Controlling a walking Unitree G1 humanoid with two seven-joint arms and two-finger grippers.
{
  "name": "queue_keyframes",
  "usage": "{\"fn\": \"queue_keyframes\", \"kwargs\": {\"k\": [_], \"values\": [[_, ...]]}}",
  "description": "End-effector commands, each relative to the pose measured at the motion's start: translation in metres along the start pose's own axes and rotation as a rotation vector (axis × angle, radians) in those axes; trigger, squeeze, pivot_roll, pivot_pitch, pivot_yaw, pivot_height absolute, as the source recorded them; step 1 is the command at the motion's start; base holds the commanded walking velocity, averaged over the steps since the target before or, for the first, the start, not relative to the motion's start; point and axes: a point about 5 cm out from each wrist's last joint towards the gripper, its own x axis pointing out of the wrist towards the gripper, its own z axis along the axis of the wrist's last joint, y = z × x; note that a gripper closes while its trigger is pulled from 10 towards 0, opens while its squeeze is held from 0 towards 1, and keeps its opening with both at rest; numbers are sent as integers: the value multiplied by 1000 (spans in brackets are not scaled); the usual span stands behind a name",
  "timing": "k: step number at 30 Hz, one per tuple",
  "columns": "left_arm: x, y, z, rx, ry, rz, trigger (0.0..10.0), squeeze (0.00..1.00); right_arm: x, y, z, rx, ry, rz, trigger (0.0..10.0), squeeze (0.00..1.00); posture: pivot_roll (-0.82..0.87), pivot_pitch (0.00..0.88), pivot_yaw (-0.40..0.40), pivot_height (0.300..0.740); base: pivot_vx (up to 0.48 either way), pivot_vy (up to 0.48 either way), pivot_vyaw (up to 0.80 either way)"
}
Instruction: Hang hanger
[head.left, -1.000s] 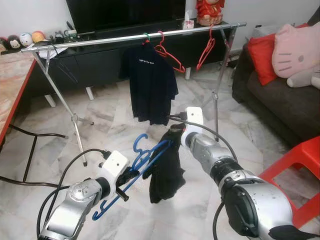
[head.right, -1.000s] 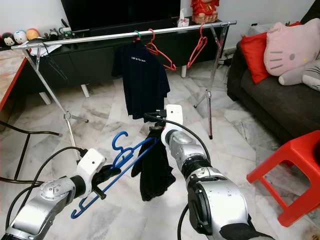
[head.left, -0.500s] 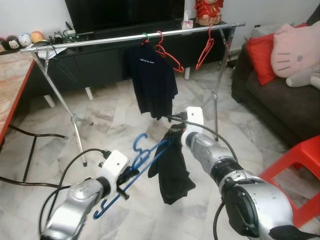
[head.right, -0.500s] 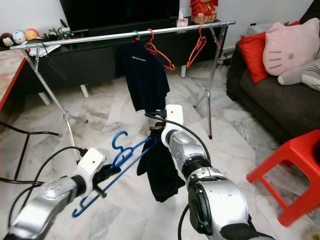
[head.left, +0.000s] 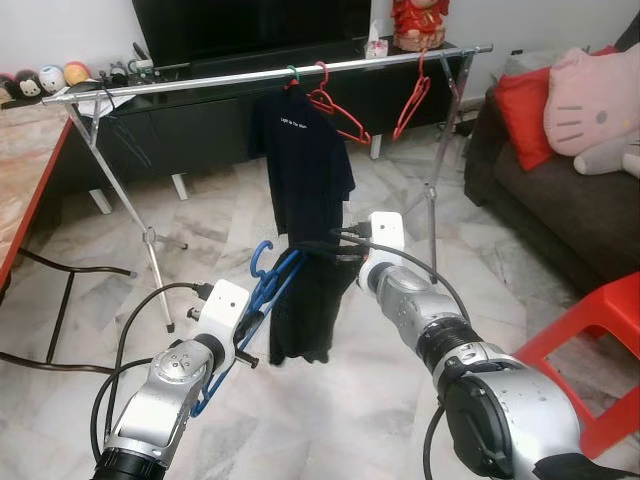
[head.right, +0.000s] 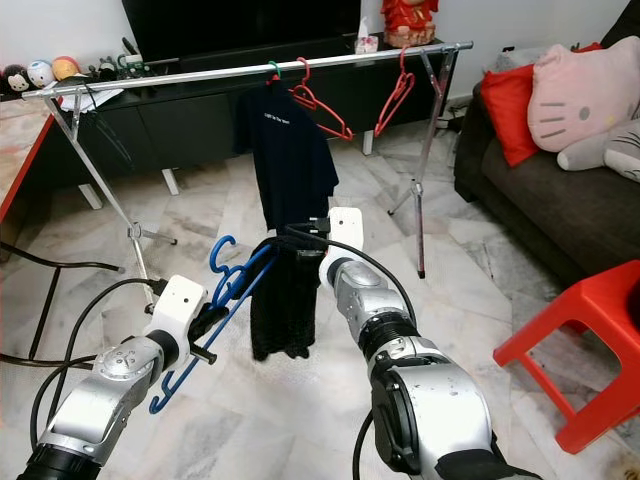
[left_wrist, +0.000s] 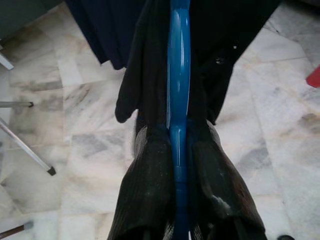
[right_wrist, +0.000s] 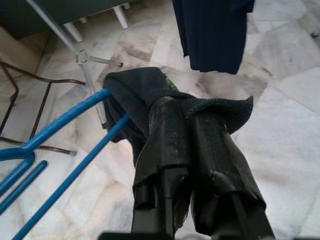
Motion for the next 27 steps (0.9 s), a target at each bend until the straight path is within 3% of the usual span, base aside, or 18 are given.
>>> {"fn": "queue_keyframes", "kwargs": {"k": [1, 10, 11, 13, 18, 27], "values": [[-2, 2, 5, -5, -28, -8, 10000, 0, 0, 4, 8, -19, -30, 14, 10000, 0, -81, 0, 35, 740, 0, 0, 0], [-2, 0, 5, -4, -21, -37, 10000, 0, 0, 8, 12, -19, -37, 29, 10000, 0, -80, 0, 36, 740, 0, 0, 0], [2, 8, 7, -10, -9, 26, 10000, 0, -1, 12, 25, -20, -78, 37, 10000, 0, -85, 0, 39, 740, 0, 0, 0], [4, 8, 10, -6, -15, 16, 10000, 0, -2, 13, 29, -26, -89, 49, 10000, 0, -86, 0, 39, 740, 0, 0, 0], [0, -5, 18, -49, -69, -111, 10000, 0, -3, 5, 8, -60, -31, 56, 10000, 0, -85, 0, 41, 740, 0, 0, 0], [-1, -11, 18, -94, -84, -173, 10000, 0, -4, 3, -20, -69, 67, 89, 10000, 0, -83, 0, 44, 740, 0, 0, 0]]}}
